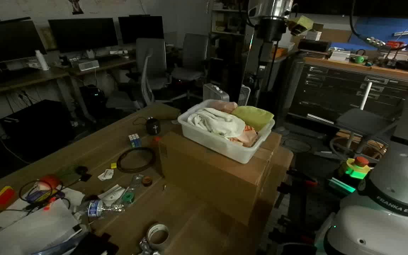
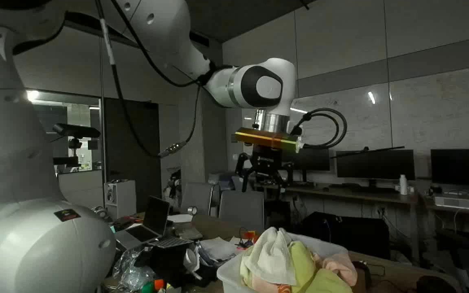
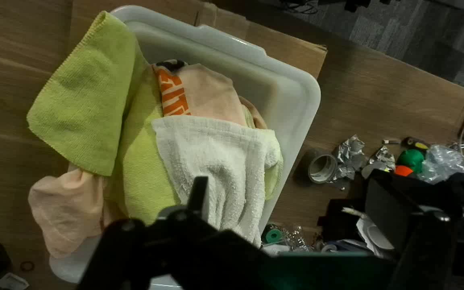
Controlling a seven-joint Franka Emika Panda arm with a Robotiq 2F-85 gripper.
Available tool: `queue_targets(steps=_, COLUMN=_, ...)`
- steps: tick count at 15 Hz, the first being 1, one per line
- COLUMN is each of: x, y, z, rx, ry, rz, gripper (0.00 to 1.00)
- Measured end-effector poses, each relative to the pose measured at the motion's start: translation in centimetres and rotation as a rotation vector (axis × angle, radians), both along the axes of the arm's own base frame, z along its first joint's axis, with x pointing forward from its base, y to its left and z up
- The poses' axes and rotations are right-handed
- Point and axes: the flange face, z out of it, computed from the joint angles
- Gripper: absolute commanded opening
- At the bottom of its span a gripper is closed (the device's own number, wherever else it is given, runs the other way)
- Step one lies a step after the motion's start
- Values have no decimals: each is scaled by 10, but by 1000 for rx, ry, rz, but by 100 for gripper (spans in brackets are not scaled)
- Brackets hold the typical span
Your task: Pick up the clothes from the box and put them on the table
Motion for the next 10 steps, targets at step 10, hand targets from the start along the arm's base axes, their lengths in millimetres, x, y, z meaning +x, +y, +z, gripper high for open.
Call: queue_targets(steps=10, x=15, y=6, z=6, rx=-54, ry=-69, rz=-22, gripper=100)
